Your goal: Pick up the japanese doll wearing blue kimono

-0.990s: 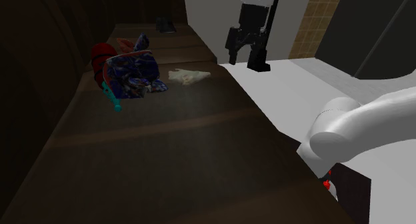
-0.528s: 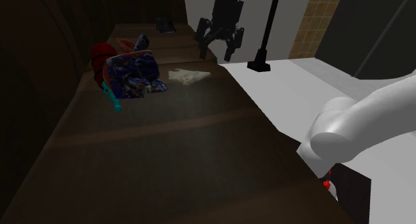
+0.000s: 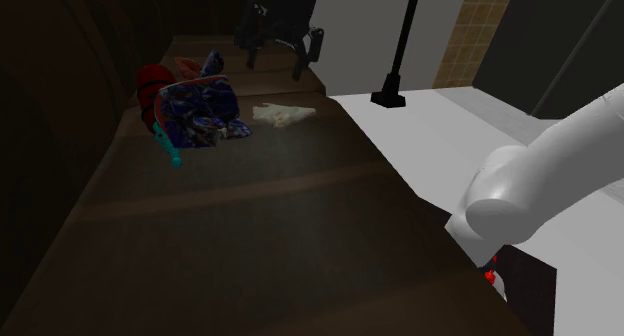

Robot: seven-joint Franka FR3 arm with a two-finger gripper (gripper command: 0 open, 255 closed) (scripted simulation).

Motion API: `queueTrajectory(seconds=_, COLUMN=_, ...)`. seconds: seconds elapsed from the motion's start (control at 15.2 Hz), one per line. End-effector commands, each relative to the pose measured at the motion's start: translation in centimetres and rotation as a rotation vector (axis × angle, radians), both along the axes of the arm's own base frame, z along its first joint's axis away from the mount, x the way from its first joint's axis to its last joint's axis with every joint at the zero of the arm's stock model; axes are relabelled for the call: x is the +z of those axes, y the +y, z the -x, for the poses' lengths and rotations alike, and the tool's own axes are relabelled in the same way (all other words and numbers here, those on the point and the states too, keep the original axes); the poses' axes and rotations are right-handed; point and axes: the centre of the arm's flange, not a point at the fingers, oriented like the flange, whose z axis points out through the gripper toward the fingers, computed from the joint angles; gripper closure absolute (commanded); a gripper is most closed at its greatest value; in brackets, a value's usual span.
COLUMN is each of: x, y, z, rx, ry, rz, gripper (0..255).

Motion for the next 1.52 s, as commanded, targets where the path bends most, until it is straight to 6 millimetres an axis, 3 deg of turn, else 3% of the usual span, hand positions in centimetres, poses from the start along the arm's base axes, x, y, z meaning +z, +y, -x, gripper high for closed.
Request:
queueTrajectory(seconds=0.0, x=0.7, y=1.7, z=-1.6, rx=-0.030, ry=-0.009, rz=-0.028, gripper=0)
queueTrajectory(seconds=0.53, x=4.1, y=6.5, z=-7.7, rx=-0.142, ry=-0.046, rz=-0.131, gripper=0)
queueTrajectory(seconds=1.12, x=0.1, y=6.5, z=-7.7, rx=-0.142, ry=-0.046, rz=-0.131, gripper=0)
queueTrajectory(seconds=1.19, x=0.1, y=6.5, z=-7.7, rx=-0.142, ry=-0.046, rz=-0.131, gripper=255)
queueTrajectory(seconds=1.45, x=0.0, y=6.5, z=-7.7, rx=-0.142, ry=-0.046, rz=-0.131, gripper=255)
